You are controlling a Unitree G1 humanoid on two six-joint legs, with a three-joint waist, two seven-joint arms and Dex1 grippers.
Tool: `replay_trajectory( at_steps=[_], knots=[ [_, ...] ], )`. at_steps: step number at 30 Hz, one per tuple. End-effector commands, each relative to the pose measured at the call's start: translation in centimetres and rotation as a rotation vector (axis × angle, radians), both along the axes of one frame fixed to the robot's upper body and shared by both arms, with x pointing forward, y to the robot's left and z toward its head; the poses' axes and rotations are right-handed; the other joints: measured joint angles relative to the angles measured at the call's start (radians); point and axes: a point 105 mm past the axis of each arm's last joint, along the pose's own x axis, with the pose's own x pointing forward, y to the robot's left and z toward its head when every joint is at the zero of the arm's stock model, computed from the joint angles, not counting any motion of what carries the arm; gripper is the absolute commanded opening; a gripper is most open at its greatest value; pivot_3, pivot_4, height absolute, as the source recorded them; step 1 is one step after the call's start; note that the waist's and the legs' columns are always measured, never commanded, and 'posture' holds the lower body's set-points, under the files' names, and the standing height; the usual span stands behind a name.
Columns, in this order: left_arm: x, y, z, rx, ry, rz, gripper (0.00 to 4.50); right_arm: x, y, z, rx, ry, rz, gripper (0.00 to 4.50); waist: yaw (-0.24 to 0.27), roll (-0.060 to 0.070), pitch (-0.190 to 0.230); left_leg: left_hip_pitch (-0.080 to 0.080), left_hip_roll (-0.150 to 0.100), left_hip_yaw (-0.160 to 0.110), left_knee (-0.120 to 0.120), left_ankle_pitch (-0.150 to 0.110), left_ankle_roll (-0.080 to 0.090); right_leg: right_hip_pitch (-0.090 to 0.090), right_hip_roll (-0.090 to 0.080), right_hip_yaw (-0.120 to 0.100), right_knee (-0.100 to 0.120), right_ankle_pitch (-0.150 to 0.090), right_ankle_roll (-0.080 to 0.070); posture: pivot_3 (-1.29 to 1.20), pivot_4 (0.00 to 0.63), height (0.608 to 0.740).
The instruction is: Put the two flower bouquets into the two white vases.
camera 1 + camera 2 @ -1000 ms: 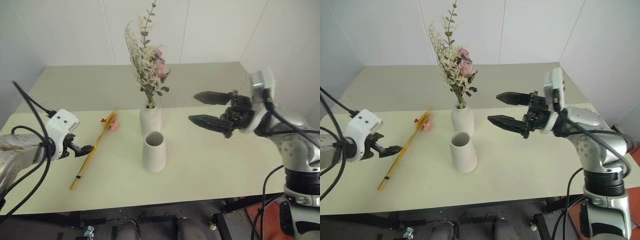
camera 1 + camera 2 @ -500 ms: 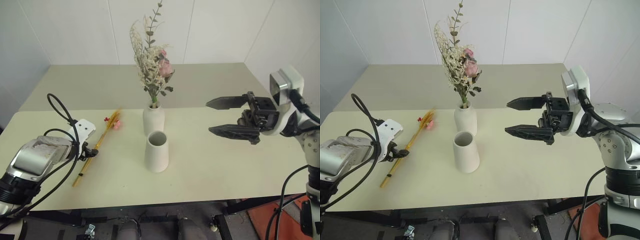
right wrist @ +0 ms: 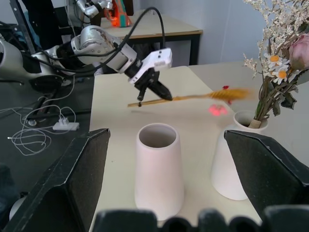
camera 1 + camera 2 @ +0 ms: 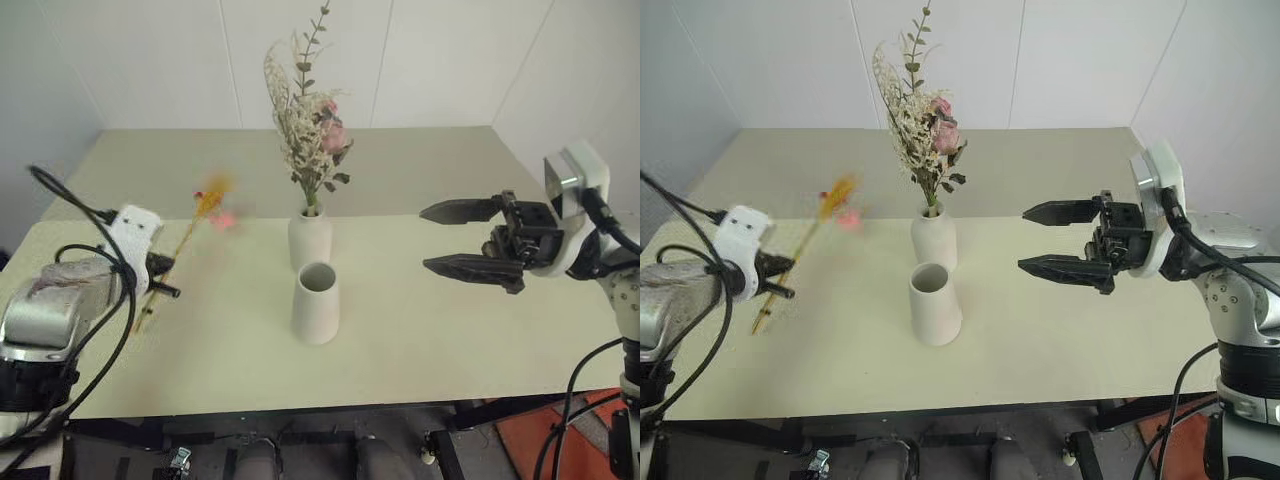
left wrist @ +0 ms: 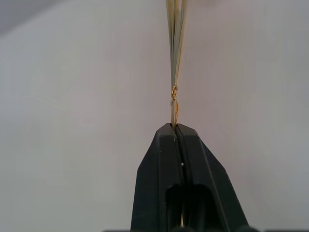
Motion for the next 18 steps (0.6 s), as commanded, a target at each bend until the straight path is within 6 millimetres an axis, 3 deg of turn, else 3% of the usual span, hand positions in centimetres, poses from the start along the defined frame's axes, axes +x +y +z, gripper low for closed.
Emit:
replay_trajectory(
  at_steps=[1,4,7,10,14,18],
  knots=[
    [-1.2,-0.7,7.8,-0.161,-0.394,-0.092,0.03,-0.8,-1.5,0.8,-0.008,-0.041,-0.005,4.50,0.002,0.000,0.000,0.000,0.000,0.000,0.000,0.000,0.000,0.000,0.000,0.000,0.000,0.000,0.000,0.00,0.150,0.740],
    [-2.6,-2.9,11.3,-0.304,-0.571,-0.251,0.03,-1.1,-2.2,0.4,-0.029,-0.029,-0.005,4.50,0.012,0.000,0.000,0.000,0.000,0.000,0.002,0.000,0.000,0.001,-0.001,0.000,0.000,0.000,0.000,0.00,0.150,0.740],
    [-3.5,-4.8,13.4,-0.371,-0.658,-0.362,0.03,-1.6,-2.9,-0.1,-0.053,-0.019,0.014,4.50,0.017,0.000,0.000,0.001,-0.001,0.000,0.002,0.000,0.000,0.003,-0.001,0.000,0.000,0.001,0.001,0.00,0.150,0.740],
    [-4.8,-8.5,15.4,-0.430,-0.709,-0.573,0.03,-2.5,-3.7,-1.7,-0.122,0.000,0.047,4.50,0.019,-0.001,0.000,0.002,-0.001,0.000,0.004,0.000,0.000,0.005,-0.001,0.000,0.000,0.000,0.002,0.00,0.150,0.740],
    [-5.6,-11.2,16.0,-0.526,-0.696,-0.719,0.03,-2.7,-4.1,-2.5,-0.147,0.009,0.037,4.50,0.011,-0.001,0.000,0.001,-0.001,0.000,0.006,0.000,0.000,0.005,-0.001,0.000,0.000,0.001,0.003,0.00,0.150,0.740],
    [-5.6,-14.0,15.0,-0.596,-0.635,-0.827,0.03,-2.6,-4.2,-2.9,-0.150,0.012,0.020,4.50,0.005,0.000,0.000,0.003,-0.001,0.000,0.006,0.000,0.000,0.005,0.000,0.001,0.004,0.000,0.004,0.00,0.150,0.740]
  ],
)
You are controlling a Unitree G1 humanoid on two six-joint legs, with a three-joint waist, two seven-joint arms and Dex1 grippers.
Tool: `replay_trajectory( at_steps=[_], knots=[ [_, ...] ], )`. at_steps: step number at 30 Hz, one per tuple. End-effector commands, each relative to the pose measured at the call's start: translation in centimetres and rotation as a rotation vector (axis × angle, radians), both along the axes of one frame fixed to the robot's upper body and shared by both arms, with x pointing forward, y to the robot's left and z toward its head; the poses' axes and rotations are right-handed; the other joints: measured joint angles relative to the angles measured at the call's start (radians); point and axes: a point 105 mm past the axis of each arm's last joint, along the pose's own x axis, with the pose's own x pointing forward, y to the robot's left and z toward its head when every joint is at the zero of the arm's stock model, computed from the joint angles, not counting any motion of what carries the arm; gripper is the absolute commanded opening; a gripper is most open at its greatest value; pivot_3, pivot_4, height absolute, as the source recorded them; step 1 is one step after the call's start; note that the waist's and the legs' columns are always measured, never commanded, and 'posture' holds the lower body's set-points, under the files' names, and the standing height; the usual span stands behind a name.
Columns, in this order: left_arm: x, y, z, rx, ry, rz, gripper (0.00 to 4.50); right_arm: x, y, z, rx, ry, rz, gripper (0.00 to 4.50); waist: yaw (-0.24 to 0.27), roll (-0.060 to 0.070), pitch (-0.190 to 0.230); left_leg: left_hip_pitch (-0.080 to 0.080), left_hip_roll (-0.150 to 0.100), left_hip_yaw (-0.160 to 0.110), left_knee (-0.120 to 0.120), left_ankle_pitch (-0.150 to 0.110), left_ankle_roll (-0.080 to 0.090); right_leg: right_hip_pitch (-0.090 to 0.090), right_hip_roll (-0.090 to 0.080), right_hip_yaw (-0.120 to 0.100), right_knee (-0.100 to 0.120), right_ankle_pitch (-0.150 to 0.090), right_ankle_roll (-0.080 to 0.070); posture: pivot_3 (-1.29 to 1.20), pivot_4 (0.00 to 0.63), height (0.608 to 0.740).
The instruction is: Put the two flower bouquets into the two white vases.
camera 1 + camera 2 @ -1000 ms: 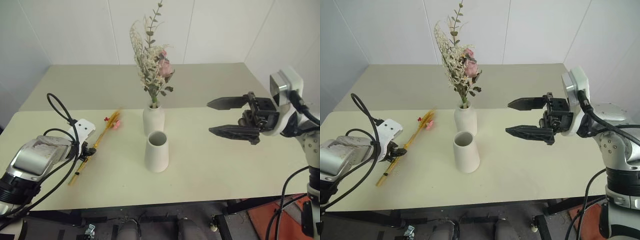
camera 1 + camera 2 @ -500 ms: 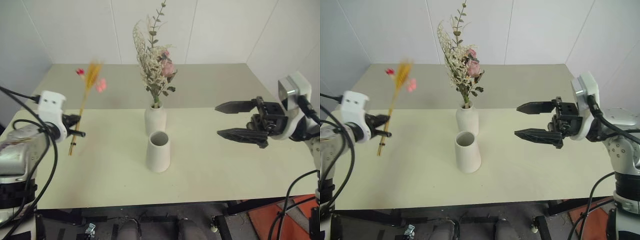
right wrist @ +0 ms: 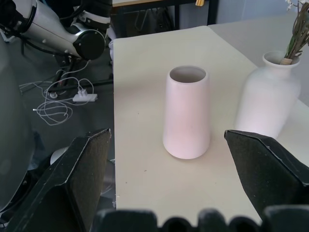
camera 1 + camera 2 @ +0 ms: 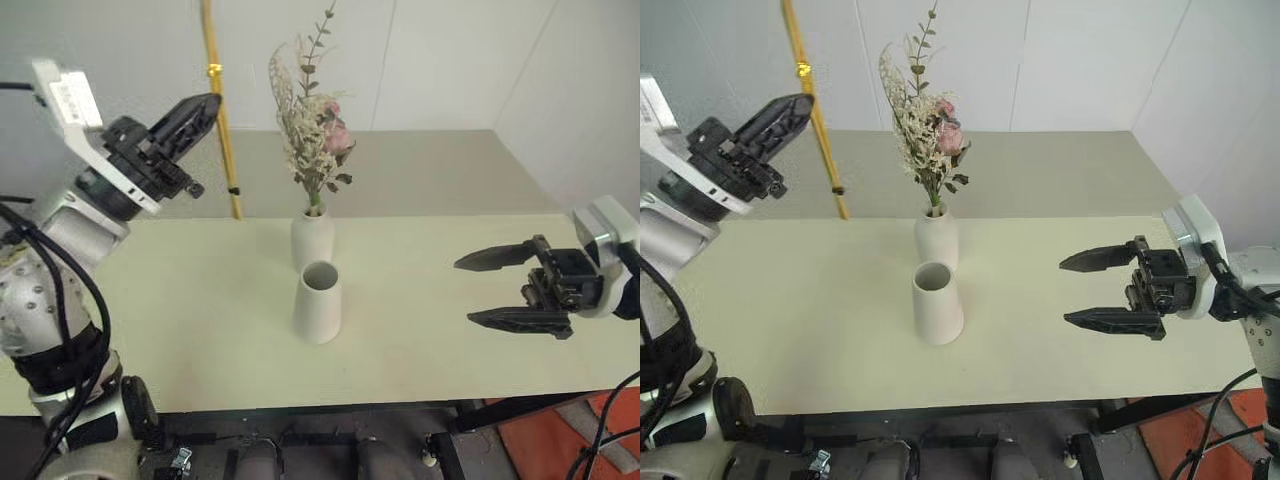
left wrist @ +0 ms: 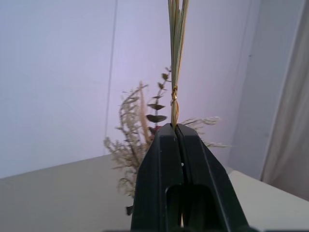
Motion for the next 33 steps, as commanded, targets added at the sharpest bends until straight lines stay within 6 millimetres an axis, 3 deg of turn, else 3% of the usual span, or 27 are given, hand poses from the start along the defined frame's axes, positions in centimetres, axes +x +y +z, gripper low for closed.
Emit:
replay_trajectory(
  at_steps=[1,5,12,22,27,33],
  knots=[
    [-0.6,-2.4,0.0,0.015,-0.019,-0.101,0.03,-0.4,-0.3,0.9,-0.021,-0.068,-0.006,4.50,0.002,0.000,0.000,0.000,0.000,0.000,0.000,0.000,0.000,0.000,0.000,0.000,0.000,-0.001,0.001,0.00,0.150,0.740],
    [-0.4,-4.0,0.1,-0.032,0.008,-0.182,0.03,-0.5,-0.3,0.7,-0.022,-0.070,-0.020,4.50,0.005,0.000,0.000,0.000,0.000,0.000,0.002,0.000,0.000,0.001,0.000,0.000,0.000,-0.001,0.002,0.00,0.150,0.740],
    [-0.1,-6.6,-2.2,-0.004,0.069,-0.262,0.03,-0.7,-0.1,0.9,-0.007,-0.080,-0.048,4.50,0.008,0.000,0.000,0.000,0.000,0.000,0.003,0.000,0.000,0.001,0.000,0.000,0.000,-0.001,0.001,0.00,0.150,0.740],
    [0.1,-7.9,-6.1,0.058,0.046,-0.280,0.03,-1.1,0.0,1.0,0.007,-0.082,-0.072,4.50,0.010,0.000,0.000,0.000,-0.001,0.000,0.002,0.000,0.000,0.001,0.000,0.000,-0.001,0.000,0.001,0.00,0.150,0.740],
    [0.0,-8.6,-7.0,0.070,0.046,-0.293,0.03,-1.2,0.1,1.0,0.011,-0.081,-0.076,4.50,0.010,0.000,0.000,-0.001,0.000,0.000,0.003,0.000,0.000,0.001,0.000,0.000,-0.001,-0.001,0.001,0.00,0.150,0.740],
    [-0.2,-8.4,-9.2,0.143,0.092,-0.276,0.03,-1.2,0.2,1.0,0.014,-0.082,-0.085,4.50,0.008,0.000,0.000,0.000,0.000,0.000,0.002,0.000,0.000,0.001,0.000,0.001,-0.001,-0.001,0.002,0.00,0.150,0.740]
  ],
)
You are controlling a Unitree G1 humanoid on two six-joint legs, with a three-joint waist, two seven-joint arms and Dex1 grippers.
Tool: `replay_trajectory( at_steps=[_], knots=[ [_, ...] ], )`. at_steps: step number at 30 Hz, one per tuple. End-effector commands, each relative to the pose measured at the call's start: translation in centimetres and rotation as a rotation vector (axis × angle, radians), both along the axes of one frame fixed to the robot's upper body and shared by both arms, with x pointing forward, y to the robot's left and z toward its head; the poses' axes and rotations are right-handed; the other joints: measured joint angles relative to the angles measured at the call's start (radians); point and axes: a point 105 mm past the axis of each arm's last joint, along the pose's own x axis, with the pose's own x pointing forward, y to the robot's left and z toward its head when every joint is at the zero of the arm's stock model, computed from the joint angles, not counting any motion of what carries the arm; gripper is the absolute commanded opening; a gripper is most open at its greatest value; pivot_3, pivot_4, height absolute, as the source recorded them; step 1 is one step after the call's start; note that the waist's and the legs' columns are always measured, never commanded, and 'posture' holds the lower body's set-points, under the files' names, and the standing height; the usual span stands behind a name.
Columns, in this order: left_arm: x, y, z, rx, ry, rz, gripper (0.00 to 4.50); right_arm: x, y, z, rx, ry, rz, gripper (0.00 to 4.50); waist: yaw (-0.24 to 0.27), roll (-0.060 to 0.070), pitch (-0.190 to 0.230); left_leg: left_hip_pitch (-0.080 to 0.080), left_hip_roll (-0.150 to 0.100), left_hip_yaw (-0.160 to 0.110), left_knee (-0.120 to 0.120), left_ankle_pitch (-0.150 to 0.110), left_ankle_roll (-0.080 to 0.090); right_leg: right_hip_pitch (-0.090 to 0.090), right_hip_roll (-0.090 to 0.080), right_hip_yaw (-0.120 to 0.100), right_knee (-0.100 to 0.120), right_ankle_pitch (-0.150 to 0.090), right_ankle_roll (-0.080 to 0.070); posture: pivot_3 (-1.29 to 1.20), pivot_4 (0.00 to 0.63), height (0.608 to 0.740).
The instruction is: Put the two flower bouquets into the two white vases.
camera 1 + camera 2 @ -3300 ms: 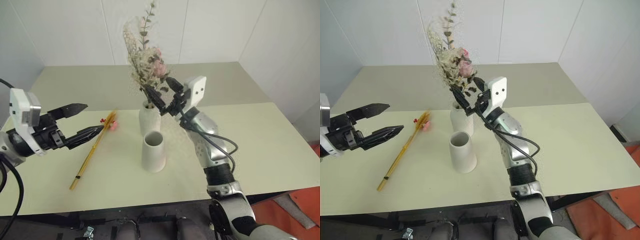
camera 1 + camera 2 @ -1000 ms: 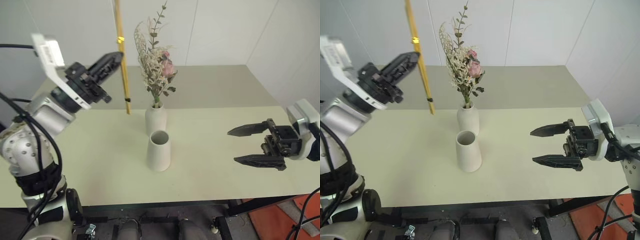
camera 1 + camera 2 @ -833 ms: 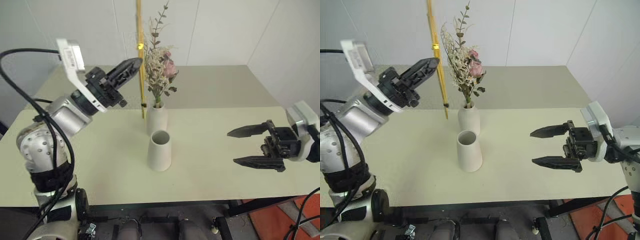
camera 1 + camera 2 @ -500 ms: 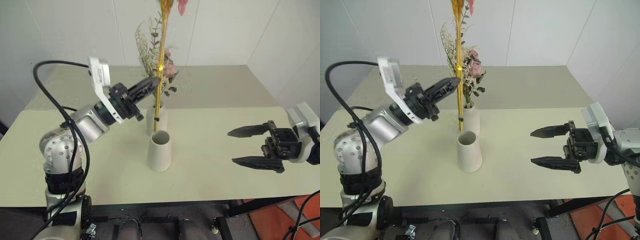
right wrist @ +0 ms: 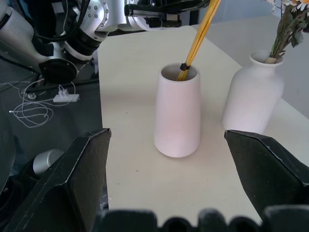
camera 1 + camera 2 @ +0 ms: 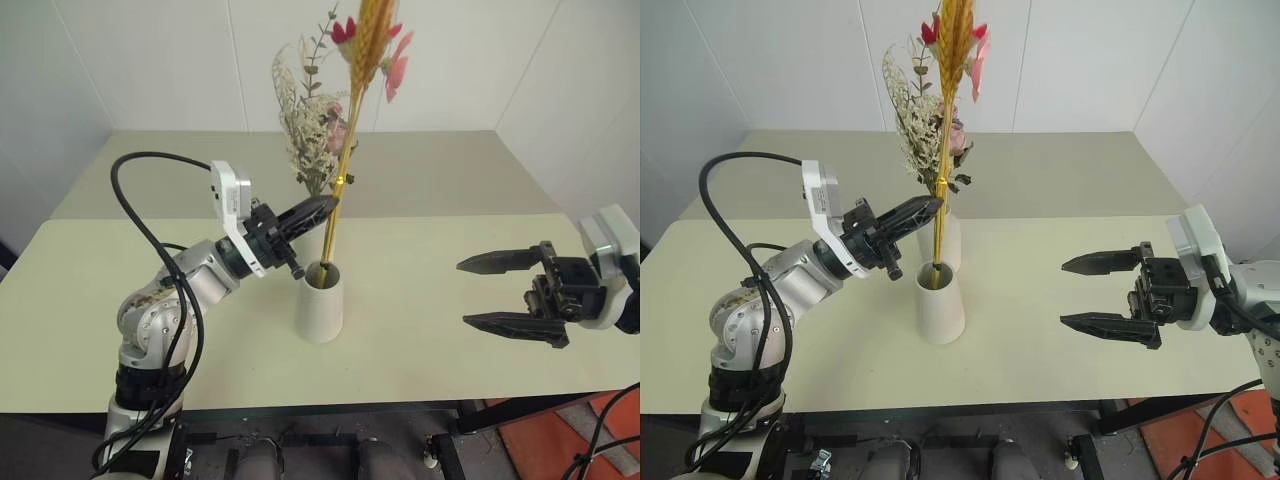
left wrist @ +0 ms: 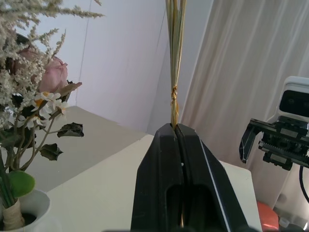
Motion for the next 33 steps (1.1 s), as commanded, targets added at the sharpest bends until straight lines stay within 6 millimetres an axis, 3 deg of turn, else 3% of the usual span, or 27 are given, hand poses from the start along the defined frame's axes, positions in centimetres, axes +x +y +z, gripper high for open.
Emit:
replay_trajectory(
  at_steps=[1,6,7,15,21,27,33],
  knots=[
    [-0.8,0.1,-0.5,0.050,-0.032,0.001,0.03,-0.5,0.0,1.1,0.003,-0.050,-0.001,4.50,0.000,0.000,0.000,0.000,0.000,0.000,0.000,0.000,0.000,0.000,0.000,0.000,0.000,0.000,0.000,0.00,0.150,0.740],
    [-1.3,0.9,-2.1,0.103,-0.003,0.007,0.03,-0.4,0.0,1.1,0.006,-0.052,-0.006,4.50,0.001,0.000,0.000,0.000,0.000,0.000,0.000,0.000,0.000,0.000,0.000,0.000,0.000,-0.001,0.001,0.00,0.150,0.740],
    [-1.5,1.0,-2.5,0.127,0.016,-0.003,0.22,-0.4,0.1,1.1,0.008,-0.052,-0.006,4.50,0.001,0.000,0.000,0.000,0.000,0.000,0.000,0.000,0.000,0.000,0.000,0.000,0.000,-0.001,0.002,0.00,0.150,0.740],
    [-2.5,3.5,-3.6,0.186,0.080,0.031,2.57,0.0,0.1,1.0,0.011,-0.053,-0.011,4.50,-0.002,0.000,0.000,0.000,0.000,0.000,0.000,0.000,0.000,-0.001,0.000,0.000,0.000,-0.002,0.003,0.00,0.150,0.740],
    [-4.4,8.7,-4.5,0.328,0.091,0.147,4.43,0.0,-0.1,0.5,0.007,-0.037,-0.011,4.50,-0.004,0.000,0.000,0.000,0.001,0.001,-0.001,0.000,0.000,-0.002,0.000,0.000,0.000,-0.002,0.002,0.00,0.150,0.740],
    [-5.7,14.5,-2.7,0.435,0.061,0.248,4.48,0.3,-0.8,-0.1,-0.002,-0.010,-0.024,4.50,0.003,0.001,0.000,0.000,0.001,0.001,-0.001,0.000,0.000,-0.002,-0.001,0.000,-0.001,-0.006,-0.003,0.00,0.150,0.740],
    [-6.5,17.0,-0.6,0.500,0.004,0.247,4.48,1.1,-1.3,-0.4,-0.002,-0.005,-0.057,4.50,0.002,0.001,0.000,-0.001,0.002,0.002,-0.001,0.000,0.000,-0.003,-0.001,0.000,-0.002,-0.007,-0.004,0.00,0.150,0.740]
  ],
)
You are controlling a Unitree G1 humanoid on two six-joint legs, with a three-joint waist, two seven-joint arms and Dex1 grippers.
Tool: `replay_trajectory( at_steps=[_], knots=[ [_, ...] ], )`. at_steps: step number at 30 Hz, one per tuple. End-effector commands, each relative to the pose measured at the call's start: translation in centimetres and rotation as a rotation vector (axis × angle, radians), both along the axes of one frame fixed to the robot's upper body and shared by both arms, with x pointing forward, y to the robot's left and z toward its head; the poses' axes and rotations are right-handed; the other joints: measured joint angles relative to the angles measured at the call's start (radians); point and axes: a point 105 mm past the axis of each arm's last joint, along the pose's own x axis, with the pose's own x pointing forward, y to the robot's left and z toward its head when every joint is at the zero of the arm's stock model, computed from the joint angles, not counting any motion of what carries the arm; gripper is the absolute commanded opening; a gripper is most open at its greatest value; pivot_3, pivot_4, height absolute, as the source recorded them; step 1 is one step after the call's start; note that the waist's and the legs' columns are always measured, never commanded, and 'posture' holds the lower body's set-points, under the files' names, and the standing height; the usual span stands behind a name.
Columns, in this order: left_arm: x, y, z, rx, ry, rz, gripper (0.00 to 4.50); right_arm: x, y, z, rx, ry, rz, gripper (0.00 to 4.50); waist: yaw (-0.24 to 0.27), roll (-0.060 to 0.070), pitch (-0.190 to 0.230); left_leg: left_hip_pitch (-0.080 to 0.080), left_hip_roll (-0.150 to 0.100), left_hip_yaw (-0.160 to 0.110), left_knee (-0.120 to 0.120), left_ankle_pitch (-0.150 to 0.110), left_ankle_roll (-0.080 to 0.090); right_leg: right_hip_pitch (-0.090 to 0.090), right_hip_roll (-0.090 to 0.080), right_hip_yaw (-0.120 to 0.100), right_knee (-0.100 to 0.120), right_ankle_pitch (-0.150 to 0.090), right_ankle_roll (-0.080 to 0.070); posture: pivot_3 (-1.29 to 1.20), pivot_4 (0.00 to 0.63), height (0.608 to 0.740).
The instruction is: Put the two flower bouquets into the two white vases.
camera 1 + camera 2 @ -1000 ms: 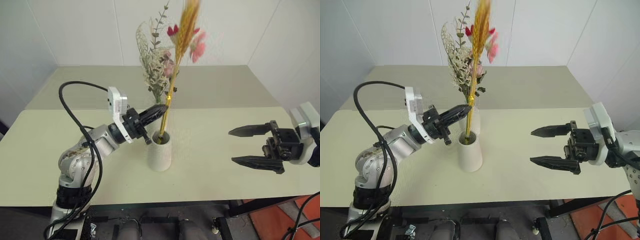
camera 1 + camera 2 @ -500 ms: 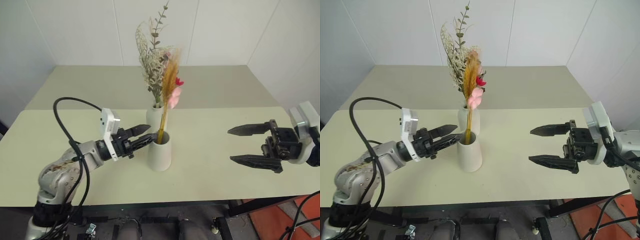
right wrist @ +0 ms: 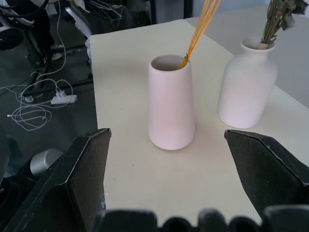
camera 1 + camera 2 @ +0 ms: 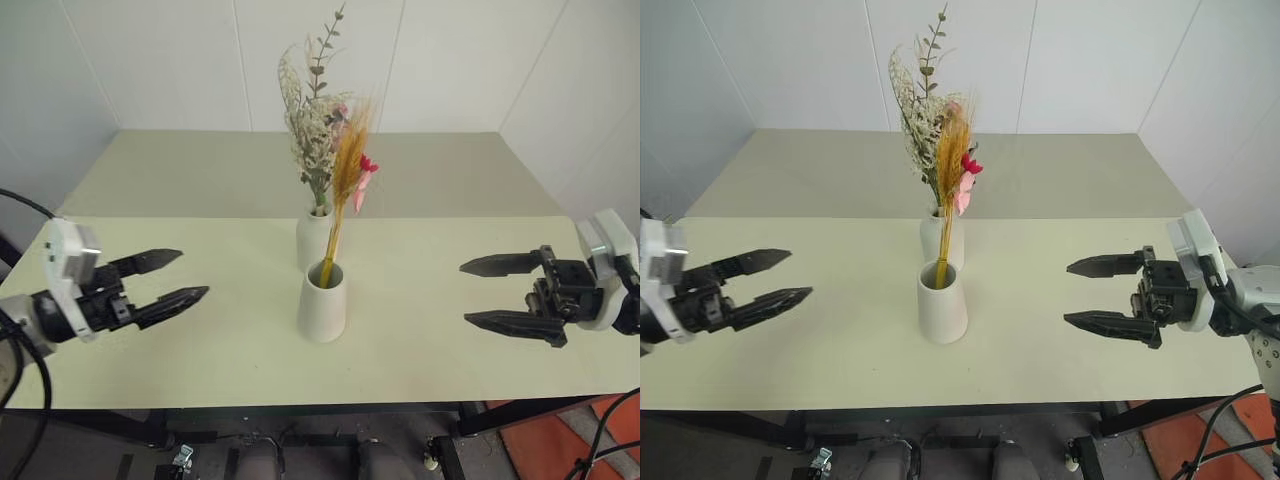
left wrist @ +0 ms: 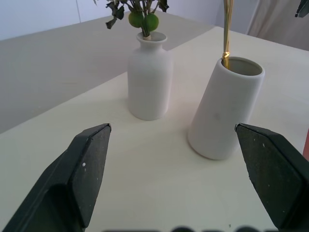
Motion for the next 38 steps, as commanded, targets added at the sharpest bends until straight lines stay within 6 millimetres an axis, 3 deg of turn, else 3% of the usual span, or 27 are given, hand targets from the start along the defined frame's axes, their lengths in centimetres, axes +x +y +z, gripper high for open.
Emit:
replay_trajectory(
  at_steps=[1,7,25,38],
  knots=[
    [-0.8,0.5,1.9,0.040,-0.073,-0.046,4.48,0.2,-0.2,0.6,-0.004,-0.045,-0.004,4.50,-0.001,0.000,0.000,0.000,0.000,0.000,0.000,0.000,0.000,0.000,0.000,0.000,0.000,0.000,0.000,0.00,0.150,0.740],
    [-1.2,0.1,3.4,0.029,-0.118,-0.118,4.48,1.0,-0.9,1.0,-0.009,-0.067,-0.049,4.50,-0.002,0.000,0.000,0.000,0.000,0.001,-0.001,0.000,0.000,0.000,0.000,0.000,0.000,0.000,0.000,0.00,0.150,0.740],
    [-0.8,-1.3,3.4,-0.033,-0.152,-0.122,4.48,1.2,-1.4,1.0,-0.007,-0.081,-0.104,4.50,-0.002,0.000,0.000,0.000,0.001,0.001,-0.001,0.000,0.000,0.000,0.000,0.000,0.000,0.003,0.005,0.00,0.150,0.740],
    [-0.4,-1.3,3.8,-0.061,-0.168,-0.114,4.48,1.0,-1.2,0.8,0.025,-0.078,-0.133,4.50,-0.002,0.000,0.000,0.000,0.001,0.001,-0.001,0.000,0.000,0.000,0.000,0.000,0.001,0.003,0.005,0.00,0.150,0.740]
  ],
)
